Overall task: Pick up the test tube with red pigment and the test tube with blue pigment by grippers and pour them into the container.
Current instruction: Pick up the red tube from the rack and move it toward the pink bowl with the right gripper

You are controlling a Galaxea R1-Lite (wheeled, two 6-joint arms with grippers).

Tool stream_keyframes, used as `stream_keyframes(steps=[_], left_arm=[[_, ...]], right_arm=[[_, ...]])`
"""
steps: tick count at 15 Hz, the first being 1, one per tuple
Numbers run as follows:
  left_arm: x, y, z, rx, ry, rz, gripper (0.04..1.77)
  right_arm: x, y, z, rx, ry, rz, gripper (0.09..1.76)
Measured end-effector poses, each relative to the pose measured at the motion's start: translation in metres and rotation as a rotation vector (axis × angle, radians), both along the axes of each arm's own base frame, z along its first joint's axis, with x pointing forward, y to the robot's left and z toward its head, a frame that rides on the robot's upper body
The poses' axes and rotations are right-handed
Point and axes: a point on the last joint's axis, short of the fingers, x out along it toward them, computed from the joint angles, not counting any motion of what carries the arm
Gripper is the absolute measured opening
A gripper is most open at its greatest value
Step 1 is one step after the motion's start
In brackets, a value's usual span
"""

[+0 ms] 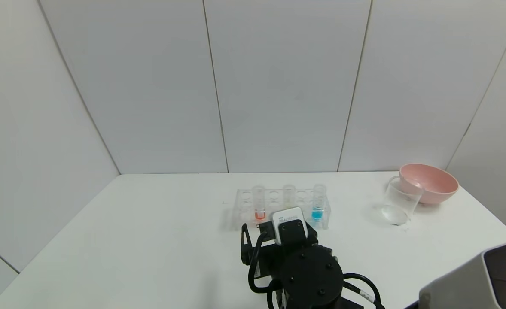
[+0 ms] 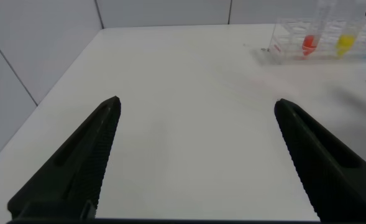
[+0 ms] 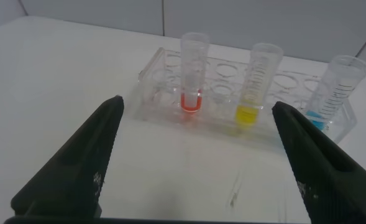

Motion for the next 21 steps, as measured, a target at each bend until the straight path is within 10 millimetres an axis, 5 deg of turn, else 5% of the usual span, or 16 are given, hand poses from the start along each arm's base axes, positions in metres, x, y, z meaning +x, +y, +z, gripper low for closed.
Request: stream_keyframes(steps=[4,13,21], left_arm=[[0.0,0.0,0.0,0.0,0.0,0.0,1.76],[0.0,0.0,0.0,0.0,0.0,0.0,1.76],[0.0,0.0,0.0,0.0,0.0,0.0,1.76]], right_arm=[[0.017,0.012,-0.009,0.001,-0.005,-0.004,1.71],[0.09,0.029,-0.02,-0.023,-0.034,-0.027,1.71],[0.113,0.033,-0.024,-0.013,-0.045,-0.031,1.71]])
